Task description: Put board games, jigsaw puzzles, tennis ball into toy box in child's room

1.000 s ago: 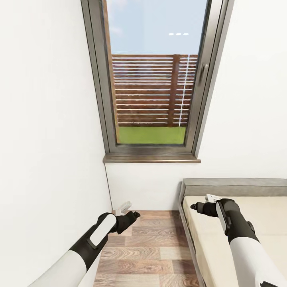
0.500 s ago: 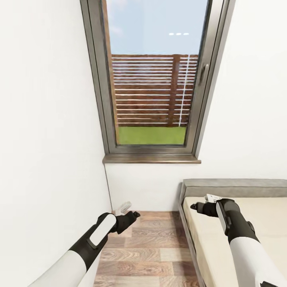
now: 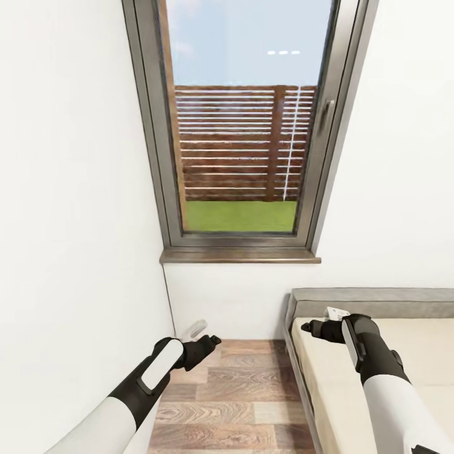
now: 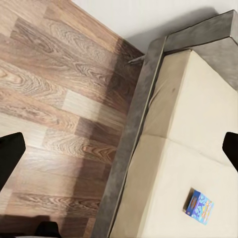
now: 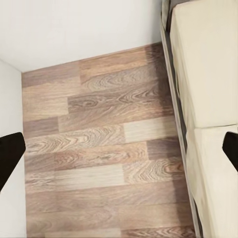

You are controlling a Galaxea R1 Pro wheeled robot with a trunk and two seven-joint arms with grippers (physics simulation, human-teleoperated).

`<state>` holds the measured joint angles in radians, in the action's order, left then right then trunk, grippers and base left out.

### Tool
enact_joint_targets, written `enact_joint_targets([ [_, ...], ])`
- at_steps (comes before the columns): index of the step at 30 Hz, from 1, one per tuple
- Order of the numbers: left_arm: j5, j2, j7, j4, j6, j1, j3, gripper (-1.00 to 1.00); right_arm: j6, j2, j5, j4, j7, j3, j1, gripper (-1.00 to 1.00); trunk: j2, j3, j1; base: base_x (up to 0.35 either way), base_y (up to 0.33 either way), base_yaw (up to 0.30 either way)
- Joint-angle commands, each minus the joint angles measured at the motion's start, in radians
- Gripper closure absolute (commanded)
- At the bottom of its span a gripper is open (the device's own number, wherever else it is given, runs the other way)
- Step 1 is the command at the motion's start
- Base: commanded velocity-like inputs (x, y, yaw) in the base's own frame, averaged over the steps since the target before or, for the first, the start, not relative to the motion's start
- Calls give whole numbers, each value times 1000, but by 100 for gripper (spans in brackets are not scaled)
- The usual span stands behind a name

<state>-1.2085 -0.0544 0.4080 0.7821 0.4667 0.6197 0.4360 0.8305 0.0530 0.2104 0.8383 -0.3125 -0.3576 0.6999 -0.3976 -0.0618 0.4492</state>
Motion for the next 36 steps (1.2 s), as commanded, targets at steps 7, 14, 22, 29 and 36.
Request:
enact_joint_targets([
  [7, -11, 0, 9, -11, -1, 1, -1, -100, 6, 0, 10, 11, -9, -2, 1, -100, -2, -2, 1, 30, 0, -108],
  [14, -12, -2, 1, -67, -11, 4, -7, -100, 8, 0, 9, 22, -10, -2, 1, -100, -2, -2, 1, 10, 0, -212],
  [22, -12, 0, -40, -106, -47, 5, -12, -100, 8, 0, 9, 27, -10, -2, 1, -100, -2, -2, 1, 4, 0, -261],
  [29, -12, 0, -54, -114, -57, 6, -13, -100, 8, 1, 9, 28, -10, -3, 1, -100, -2, -2, 1, 1, 0, -278],
  [36, -12, 1, -59, -117, -63, 6, -14, -100, 8, 1, 9, 28, -10, -4, 1, -100, -2, -2, 1, 0, 0, -283],
])
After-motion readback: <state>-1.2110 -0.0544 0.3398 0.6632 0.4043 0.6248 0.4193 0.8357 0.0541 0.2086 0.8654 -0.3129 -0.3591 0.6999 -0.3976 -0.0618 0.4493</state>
